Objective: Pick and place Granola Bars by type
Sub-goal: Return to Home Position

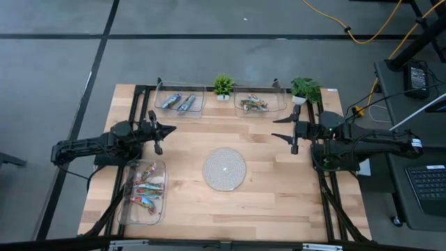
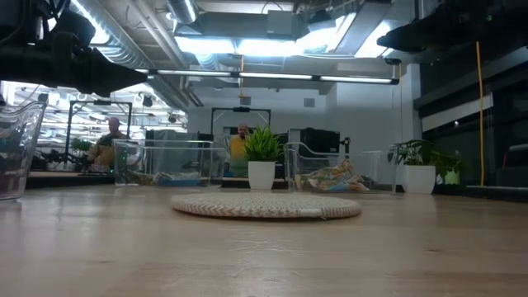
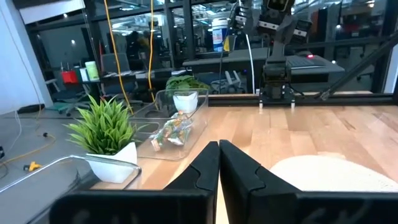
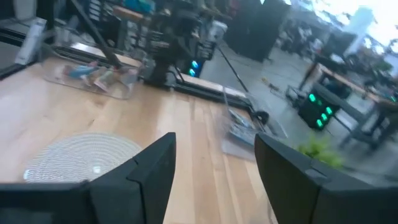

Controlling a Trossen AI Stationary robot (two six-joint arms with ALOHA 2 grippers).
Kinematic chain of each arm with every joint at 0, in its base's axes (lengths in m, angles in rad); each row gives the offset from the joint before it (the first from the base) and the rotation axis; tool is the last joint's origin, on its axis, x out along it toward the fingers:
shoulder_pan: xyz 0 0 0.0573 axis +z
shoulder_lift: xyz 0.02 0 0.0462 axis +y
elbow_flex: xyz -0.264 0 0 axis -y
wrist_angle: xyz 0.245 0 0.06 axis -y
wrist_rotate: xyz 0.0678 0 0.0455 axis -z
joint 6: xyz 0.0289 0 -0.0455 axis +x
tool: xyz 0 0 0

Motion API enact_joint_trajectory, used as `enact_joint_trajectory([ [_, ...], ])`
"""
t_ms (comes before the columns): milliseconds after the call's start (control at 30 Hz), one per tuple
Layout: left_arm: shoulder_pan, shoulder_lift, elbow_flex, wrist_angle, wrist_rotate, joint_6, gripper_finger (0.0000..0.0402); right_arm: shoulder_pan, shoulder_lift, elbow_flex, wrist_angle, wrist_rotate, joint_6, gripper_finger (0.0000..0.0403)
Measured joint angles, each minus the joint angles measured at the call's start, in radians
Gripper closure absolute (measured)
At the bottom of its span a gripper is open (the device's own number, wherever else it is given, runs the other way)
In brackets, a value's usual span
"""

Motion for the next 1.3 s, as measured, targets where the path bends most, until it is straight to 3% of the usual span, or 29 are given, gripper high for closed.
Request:
enact_joint_trajectory([
  [167,0.0,0.0,0.0,0.0,0.0,0.0,0.0395,0.0,-0.041,-0.164,0.199,-0.042,-0.014,0.0183],
  [333,0.0,0.0,0.0,0.0,0.0,0.0,0.0397,0.0,-0.18,-0.343,0.328,-0.072,0.043,0.0183],
  [433,0.0,0.0,0.0,0.0,0.0,0.0,0.0395,0.0,-0.302,-0.405,0.313,-0.076,0.074,0.0183],
  [667,0.0,0.0,0.0,0.0,0.0,0.001,0.0397,0.0,-0.54,-0.4,0.125,-0.115,0.109,0.0192],
  [833,0.0,0.0,0.0,0.0,0.001,0.001,0.0397,0.0,-0.54,-0.399,0.008,-0.115,0.089,0.0241],
  [1033,0.0,0.0,0.0,0.0,0.001,0.001,0.0393,0.0,-0.54,-0.399,0.02,-0.199,0.085,0.0382],
  [1300,0.0,0.0,0.0,0.0,0.001,0.0,0.0399,0.0,-0.54,-0.399,0.02,-0.195,0.11,0.0396],
])
